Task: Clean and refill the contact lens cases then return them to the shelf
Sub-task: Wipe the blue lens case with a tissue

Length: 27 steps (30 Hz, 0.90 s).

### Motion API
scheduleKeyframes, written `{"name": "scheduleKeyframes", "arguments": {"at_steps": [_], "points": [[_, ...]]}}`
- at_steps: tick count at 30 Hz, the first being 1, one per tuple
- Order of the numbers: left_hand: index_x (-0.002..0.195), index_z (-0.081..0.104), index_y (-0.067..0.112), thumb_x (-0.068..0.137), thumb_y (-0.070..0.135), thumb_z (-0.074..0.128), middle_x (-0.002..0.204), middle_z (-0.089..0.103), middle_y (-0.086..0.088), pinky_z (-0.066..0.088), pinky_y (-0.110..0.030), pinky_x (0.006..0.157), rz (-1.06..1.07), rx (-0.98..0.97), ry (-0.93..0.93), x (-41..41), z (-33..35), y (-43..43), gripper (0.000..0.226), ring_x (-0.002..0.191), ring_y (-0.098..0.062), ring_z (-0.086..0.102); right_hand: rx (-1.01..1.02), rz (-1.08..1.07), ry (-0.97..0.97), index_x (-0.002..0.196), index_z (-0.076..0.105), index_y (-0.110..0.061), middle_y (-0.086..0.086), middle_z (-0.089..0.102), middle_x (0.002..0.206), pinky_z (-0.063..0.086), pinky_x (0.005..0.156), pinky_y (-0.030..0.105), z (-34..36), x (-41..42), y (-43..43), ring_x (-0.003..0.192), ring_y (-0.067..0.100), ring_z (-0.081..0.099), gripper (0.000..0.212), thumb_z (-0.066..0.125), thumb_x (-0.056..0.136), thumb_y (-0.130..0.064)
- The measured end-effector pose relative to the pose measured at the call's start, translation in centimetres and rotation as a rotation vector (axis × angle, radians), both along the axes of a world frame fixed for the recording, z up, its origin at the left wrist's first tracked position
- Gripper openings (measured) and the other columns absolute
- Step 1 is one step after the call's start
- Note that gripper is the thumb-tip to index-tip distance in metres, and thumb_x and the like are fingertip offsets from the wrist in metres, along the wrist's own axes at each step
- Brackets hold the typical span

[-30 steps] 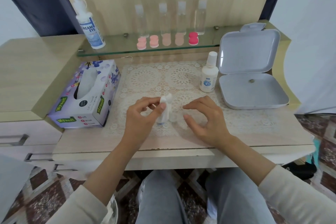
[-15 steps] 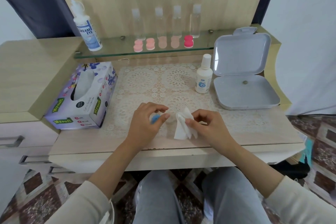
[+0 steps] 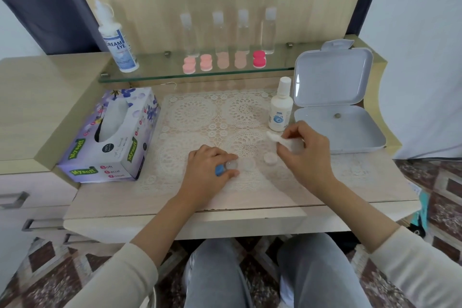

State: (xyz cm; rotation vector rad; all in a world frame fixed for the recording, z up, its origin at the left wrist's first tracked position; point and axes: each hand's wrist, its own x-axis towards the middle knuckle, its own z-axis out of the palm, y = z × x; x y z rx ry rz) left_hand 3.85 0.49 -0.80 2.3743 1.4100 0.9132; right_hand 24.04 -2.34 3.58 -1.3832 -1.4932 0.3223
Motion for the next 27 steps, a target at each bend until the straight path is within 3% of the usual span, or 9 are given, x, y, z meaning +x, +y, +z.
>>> {"name": "scheduleKeyframes", "arguments": {"at_steps": [1, 3, 7, 10, 14, 18, 27], "points": [[0.098, 0.072, 0.022, 0.069, 0.057, 0.047, 0.087, 0.064, 0.008, 0.024, -0.024, 0.079, -0.009, 0.028, -0.010, -0.1, -0.2, 0.0, 0.052, 0.087, -0.002, 0.042, 0.083, 0.006, -0.118, 0.085, 0.062, -0.011, -0.003, 0.062, 0.075, 0.040, 0.065, 0.006, 0.2, -0.1, 0.0, 0.069, 0.012, 0.058, 0.020, 0.070, 0.069, -0.001], [0.095, 0.073, 0.019, 0.069, 0.054, 0.052, 0.082, 0.066, 0.005, 0.026, -0.020, 0.077, -0.018, 0.056, -0.045, -0.1, -0.3, -0.1, 0.048, 0.083, -0.004, 0.042, 0.183, 0.049, -0.346, 0.100, 0.065, -0.005, 0.002, 0.067, 0.077, 0.049, 0.063, 0.022, -0.2, -0.8, 0.0, 0.069, 0.019, 0.062, 0.033, 0.067, 0.067, -0.006], [0.095, 0.072, 0.013, 0.068, 0.051, 0.058, 0.076, 0.067, 0.003, 0.031, -0.017, 0.072, -0.019, 0.087, -0.085, -0.1, -0.5, -0.4, 0.049, 0.080, -0.004, 0.043, 0.257, 0.113, -0.518, 0.077, 0.070, -0.006, 0.004, 0.065, 0.068, 0.050, 0.045, 0.029, -2.5, -2.7, 0.1, 0.060, 0.024, 0.061, 0.017, 0.058, 0.065, -0.001], [0.087, 0.072, 0.013, 0.067, 0.052, 0.059, 0.073, 0.066, 0.002, 0.032, -0.019, 0.073, -0.013, 0.094, -0.094, -0.3, -0.7, -0.4, 0.046, 0.079, -0.004, 0.044, 0.203, 0.153, -0.536, 0.064, 0.070, -0.005, 0.005, 0.064, 0.065, 0.048, 0.044, 0.025, -3.7, -3.2, 0.3, 0.058, 0.024, 0.060, 0.012, 0.059, 0.063, 0.000], [0.085, 0.072, 0.011, 0.068, 0.051, 0.058, 0.072, 0.066, 0.000, 0.039, -0.028, 0.070, -0.019, 0.109, -0.084, -0.3, -0.9, -0.3, 0.046, 0.078, -0.007, 0.043, 0.157, 0.205, -0.594, 0.067, 0.071, -0.007, 0.006, 0.062, 0.074, 0.041, 0.052, 0.020, -4.1, -3.3, -0.3, 0.069, 0.018, 0.051, 0.004, 0.071, 0.064, -0.005], [0.085, 0.071, 0.009, 0.069, 0.048, 0.059, 0.073, 0.065, -0.002, 0.038, -0.028, 0.070, -0.034, 0.116, -0.090, -0.2, -0.9, -0.2, 0.044, 0.079, -0.008, 0.043, 0.134, 0.168, -0.553, 0.073, 0.073, -0.012, 0.005, 0.057, 0.079, 0.042, 0.054, 0.029, -4.1, -2.8, -0.4, 0.066, 0.019, 0.049, 0.029, 0.055, 0.080, -0.034], [0.085, 0.070, 0.006, 0.071, 0.041, 0.060, 0.072, 0.064, -0.003, 0.035, -0.019, 0.072, -0.043, 0.107, -0.114, -0.2, -1.0, -0.2, 0.039, 0.076, -0.008, 0.042, 0.132, 0.164, -0.592, 0.083, 0.072, -0.015, 0.006, 0.056, 0.083, 0.032, 0.059, 0.024, -5.0, -3.0, 0.0, 0.071, 0.018, 0.047, 0.024, 0.053, 0.081, -0.029]]}}
